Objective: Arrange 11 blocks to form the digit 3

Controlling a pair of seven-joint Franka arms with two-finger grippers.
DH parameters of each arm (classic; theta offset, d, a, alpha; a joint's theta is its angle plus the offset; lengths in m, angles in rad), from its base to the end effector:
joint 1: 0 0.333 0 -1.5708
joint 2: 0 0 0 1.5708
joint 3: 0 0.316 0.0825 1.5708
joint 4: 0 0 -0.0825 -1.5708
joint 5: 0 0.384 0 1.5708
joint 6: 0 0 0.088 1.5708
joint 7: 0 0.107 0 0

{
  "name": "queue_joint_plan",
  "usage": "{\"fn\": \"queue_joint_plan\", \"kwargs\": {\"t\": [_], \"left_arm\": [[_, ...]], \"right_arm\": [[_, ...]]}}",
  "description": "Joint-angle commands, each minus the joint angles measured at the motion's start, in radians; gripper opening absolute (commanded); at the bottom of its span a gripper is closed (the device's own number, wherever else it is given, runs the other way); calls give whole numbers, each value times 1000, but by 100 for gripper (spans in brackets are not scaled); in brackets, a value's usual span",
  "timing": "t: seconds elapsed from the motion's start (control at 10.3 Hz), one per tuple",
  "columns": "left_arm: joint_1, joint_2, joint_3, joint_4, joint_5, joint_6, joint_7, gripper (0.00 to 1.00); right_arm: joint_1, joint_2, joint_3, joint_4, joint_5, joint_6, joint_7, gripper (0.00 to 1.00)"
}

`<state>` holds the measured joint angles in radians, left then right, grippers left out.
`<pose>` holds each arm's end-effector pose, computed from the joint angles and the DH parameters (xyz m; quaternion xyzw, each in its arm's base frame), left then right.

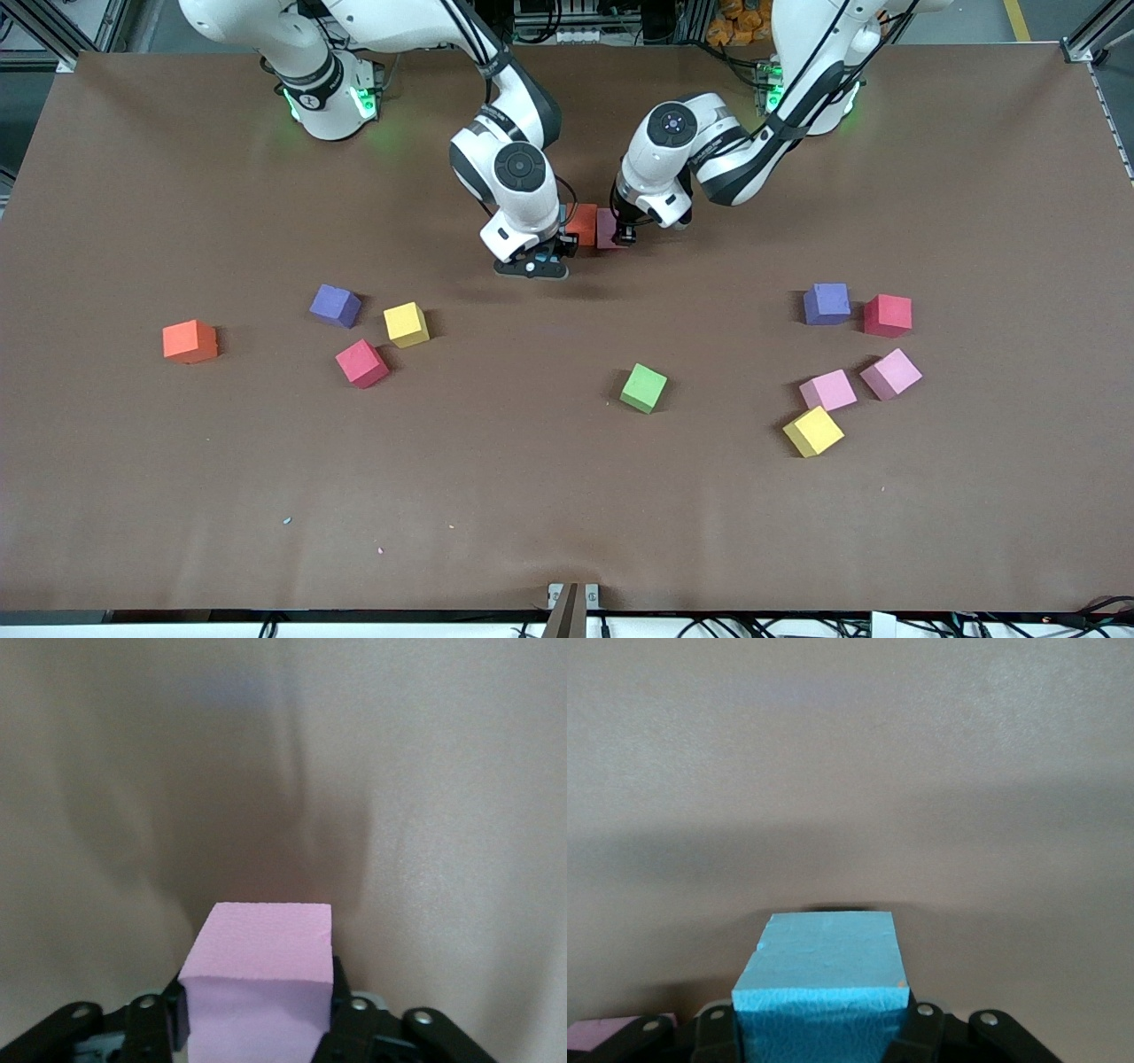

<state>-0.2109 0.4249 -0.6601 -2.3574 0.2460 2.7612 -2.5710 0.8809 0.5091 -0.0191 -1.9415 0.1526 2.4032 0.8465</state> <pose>0.3153 -0.4107 0.1960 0.7193 0.6890 -0.0828 0.0338 0.4008 0.4694 0.2144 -0.9975 0.0488 0.0495 0.0121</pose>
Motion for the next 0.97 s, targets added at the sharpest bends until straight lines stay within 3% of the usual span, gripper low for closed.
{"fn": "queue_joint_plan", "kwargs": {"t": [0.0,0.88], "left_arm": [[2,15,20,24,41,0,-21,100],[4,-52,8,26,39,-49,-51,100]], "right_arm": [[7,15,-2,6,-4,20,17,0],[29,39,-2,13,-5,25,17,0]]}}
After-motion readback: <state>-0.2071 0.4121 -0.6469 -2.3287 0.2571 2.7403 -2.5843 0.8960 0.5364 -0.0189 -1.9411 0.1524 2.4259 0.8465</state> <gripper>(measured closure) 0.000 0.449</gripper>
